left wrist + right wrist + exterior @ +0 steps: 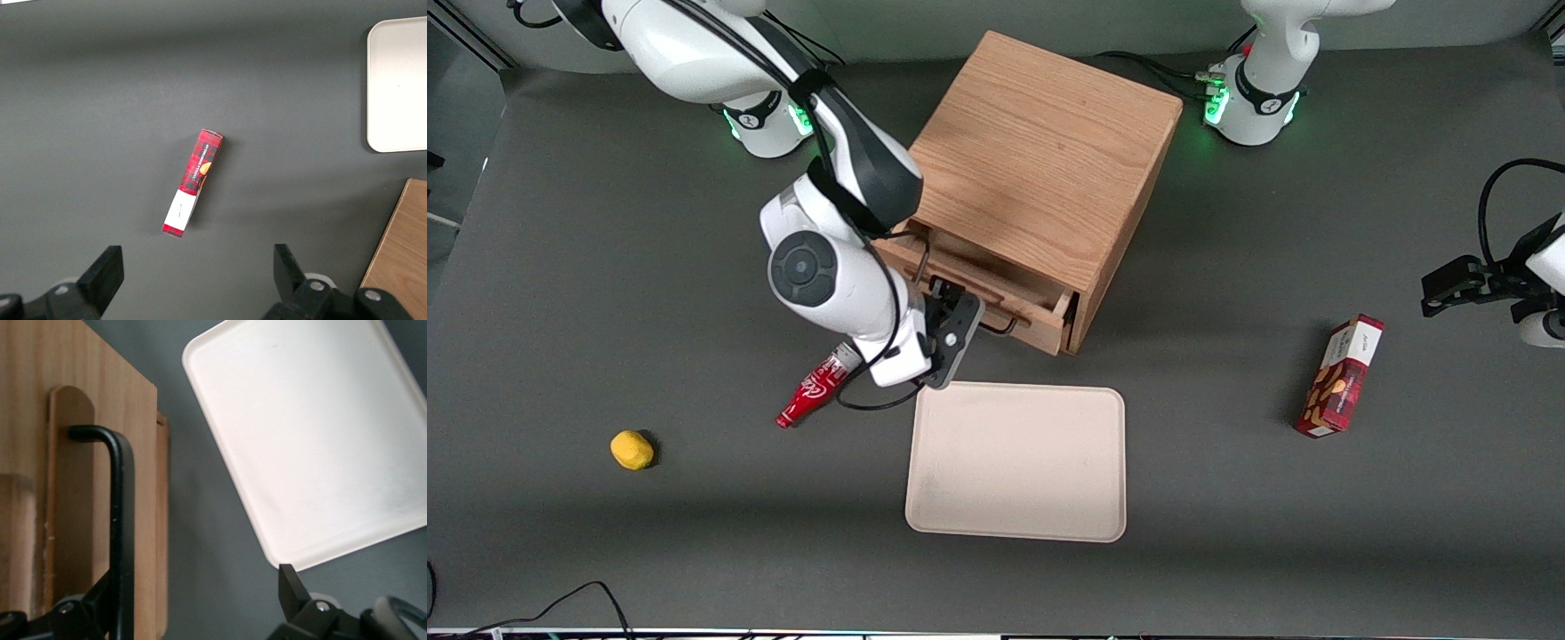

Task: Open upper drawer
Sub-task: 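Pull the upper drawer outward from the cabinet with the right gripper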

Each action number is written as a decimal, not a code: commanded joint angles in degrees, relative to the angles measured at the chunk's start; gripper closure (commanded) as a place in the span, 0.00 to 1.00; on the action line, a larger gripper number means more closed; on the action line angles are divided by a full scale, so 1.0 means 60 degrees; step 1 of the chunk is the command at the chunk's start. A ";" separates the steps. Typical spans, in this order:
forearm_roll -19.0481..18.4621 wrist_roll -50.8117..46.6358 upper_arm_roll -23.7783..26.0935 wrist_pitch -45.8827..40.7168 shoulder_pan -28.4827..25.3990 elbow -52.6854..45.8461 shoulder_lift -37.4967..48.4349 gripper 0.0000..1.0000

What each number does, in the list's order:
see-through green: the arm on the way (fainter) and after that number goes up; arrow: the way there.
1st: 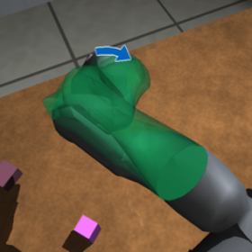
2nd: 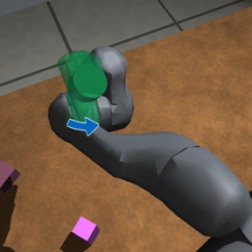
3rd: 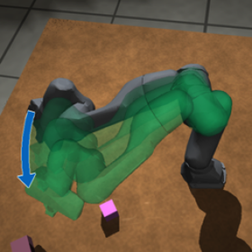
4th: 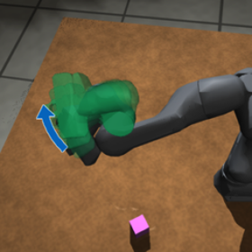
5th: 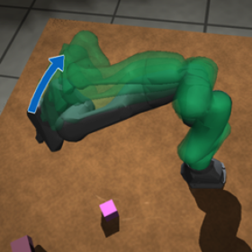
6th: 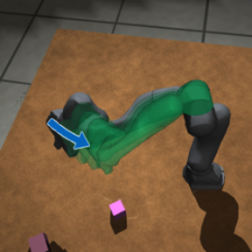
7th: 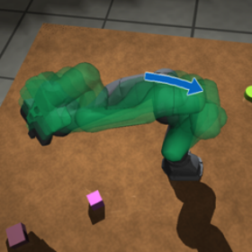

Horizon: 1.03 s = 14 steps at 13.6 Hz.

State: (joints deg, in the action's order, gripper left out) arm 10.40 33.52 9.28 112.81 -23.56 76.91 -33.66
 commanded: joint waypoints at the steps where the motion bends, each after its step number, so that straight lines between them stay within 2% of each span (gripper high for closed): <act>1: -0.0121 0.0594 -0.0372 -0.0007 0.0191 -0.0791 -0.0425 0.00; 6: -0.0136 0.0609 -0.0959 0.0650 0.0191 -0.0997 -0.0514 0.00; 14: -0.0136 0.0624 -0.1033 0.2276 0.0703 -0.1056 -0.0748 0.00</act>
State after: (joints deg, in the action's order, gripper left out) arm 10.30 36.50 3.10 124.11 -19.85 72.75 -36.22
